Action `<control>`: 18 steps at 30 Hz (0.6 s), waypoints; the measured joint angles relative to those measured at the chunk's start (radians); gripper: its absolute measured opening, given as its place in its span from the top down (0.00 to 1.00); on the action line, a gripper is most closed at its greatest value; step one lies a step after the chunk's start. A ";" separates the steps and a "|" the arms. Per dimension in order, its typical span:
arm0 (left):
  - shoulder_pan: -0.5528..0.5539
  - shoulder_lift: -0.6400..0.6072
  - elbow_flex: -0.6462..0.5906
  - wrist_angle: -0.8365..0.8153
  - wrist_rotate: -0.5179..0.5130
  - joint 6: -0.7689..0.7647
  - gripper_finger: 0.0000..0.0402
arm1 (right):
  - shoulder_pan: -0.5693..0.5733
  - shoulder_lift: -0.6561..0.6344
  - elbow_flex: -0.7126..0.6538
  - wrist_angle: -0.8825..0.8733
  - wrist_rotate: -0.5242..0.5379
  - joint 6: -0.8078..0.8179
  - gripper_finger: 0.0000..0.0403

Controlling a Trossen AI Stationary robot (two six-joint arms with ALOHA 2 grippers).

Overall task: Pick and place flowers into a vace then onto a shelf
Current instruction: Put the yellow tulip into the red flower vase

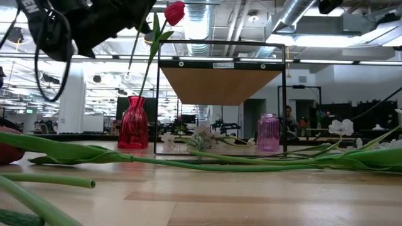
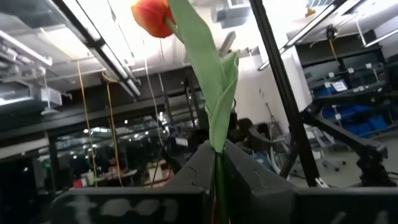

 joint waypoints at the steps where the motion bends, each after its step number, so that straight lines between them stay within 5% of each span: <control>1: 0.000 0.008 0.007 0.001 0.000 0.000 1.00 | 0.003 0.002 0.000 -0.002 0.000 0.002 0.44; 12: 0.001 0.023 0.015 0.003 -0.024 -0.001 1.00 | 0.016 0.002 0.000 0.003 0.001 0.020 0.44; 18: -0.002 0.023 0.015 0.004 -0.027 -0.001 1.00 | 0.014 0.057 0.000 0.184 -0.001 0.025 0.44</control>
